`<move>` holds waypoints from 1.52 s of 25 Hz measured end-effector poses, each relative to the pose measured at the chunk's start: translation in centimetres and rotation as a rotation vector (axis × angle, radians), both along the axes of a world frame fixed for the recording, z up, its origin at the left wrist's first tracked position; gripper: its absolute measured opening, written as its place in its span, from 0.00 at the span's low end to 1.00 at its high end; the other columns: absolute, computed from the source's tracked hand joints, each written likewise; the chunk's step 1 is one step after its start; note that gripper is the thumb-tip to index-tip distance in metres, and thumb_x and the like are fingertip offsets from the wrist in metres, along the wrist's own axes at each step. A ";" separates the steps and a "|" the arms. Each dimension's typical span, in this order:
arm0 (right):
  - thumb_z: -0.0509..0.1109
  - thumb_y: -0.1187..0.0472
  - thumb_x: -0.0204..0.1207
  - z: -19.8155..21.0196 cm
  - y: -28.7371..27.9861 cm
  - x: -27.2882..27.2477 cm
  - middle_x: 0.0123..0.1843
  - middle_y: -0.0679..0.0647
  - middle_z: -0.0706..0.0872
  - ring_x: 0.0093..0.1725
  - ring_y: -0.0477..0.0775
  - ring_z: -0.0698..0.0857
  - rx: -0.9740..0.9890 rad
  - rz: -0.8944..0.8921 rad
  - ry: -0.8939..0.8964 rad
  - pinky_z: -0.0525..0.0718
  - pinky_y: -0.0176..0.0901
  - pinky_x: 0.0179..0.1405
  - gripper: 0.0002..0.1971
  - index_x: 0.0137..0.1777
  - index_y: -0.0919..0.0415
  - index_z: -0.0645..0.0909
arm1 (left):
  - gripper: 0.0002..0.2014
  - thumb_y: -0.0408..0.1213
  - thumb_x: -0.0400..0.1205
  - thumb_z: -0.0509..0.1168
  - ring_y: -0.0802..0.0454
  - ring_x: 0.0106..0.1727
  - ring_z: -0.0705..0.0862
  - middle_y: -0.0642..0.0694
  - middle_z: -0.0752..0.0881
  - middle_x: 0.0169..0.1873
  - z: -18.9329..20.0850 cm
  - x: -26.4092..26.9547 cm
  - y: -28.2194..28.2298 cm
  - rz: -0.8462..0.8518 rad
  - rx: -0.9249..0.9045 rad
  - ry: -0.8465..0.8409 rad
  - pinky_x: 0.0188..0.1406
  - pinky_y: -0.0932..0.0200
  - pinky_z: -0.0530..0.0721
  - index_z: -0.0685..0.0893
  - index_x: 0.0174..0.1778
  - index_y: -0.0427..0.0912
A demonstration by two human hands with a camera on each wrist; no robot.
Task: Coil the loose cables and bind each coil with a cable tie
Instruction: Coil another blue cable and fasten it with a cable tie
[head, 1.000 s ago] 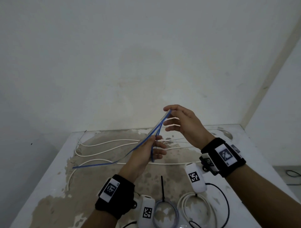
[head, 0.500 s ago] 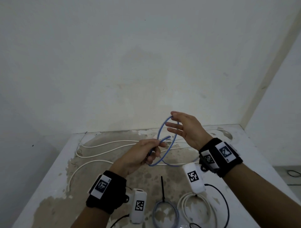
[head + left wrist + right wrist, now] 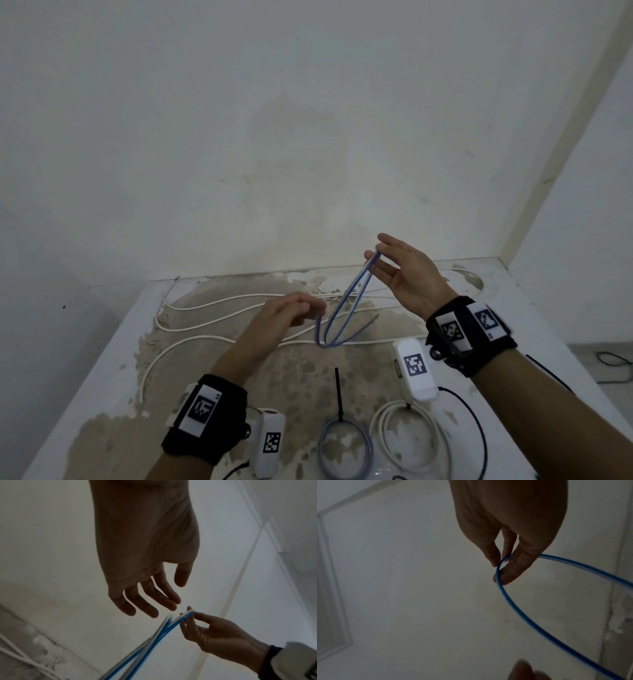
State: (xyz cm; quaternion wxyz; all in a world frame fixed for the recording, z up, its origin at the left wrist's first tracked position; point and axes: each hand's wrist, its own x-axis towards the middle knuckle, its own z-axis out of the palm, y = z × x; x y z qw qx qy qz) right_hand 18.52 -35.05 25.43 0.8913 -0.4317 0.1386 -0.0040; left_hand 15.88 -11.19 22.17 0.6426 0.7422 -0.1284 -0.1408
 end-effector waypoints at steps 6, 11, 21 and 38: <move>0.65 0.72 0.84 1.5 2.1 -0.6 0.45 0.57 0.84 0.41 0.56 0.94 -0.012 0.070 -0.063 0.93 0.43 0.42 0.16 0.70 0.69 0.79 | 0.09 0.34 0.85 0.61 0.54 0.55 0.86 0.51 0.87 0.53 0.1 1.5 -3.1 0.114 0.089 -0.077 0.54 0.58 0.80 0.83 0.54 0.52; 0.64 0.70 0.84 3.9 2.1 -1.9 0.51 0.53 0.84 0.36 0.51 0.90 -0.206 0.229 -0.117 0.89 0.41 0.36 0.15 0.67 0.62 0.84 | 0.24 0.39 0.86 0.63 0.54 0.66 0.76 0.52 0.73 0.71 -1.7 3.6 -3.7 0.214 0.164 -0.174 0.61 0.59 0.77 0.66 0.78 0.52; 0.58 0.81 0.76 2.5 -0.2 -7.5 0.42 0.49 0.86 0.35 0.54 0.83 -0.838 0.709 -0.292 0.84 0.49 0.41 0.18 0.50 0.60 0.84 | 0.09 0.17 0.84 0.51 0.34 0.41 0.87 0.26 0.72 0.54 0.4 10.1 -2.1 0.670 -0.748 0.513 0.27 0.54 0.91 0.72 0.42 0.29; 0.66 0.61 0.83 -5.6 -5.5 -2.6 0.40 0.44 0.82 0.41 0.55 0.85 -1.832 0.332 -0.131 0.78 0.45 0.36 0.09 0.52 0.47 0.86 | 0.21 0.52 0.88 0.55 0.62 0.18 0.58 0.53 0.62 0.25 6.3 6.3 -0.4 0.002 -0.119 0.473 0.11 0.71 0.54 0.75 0.32 0.44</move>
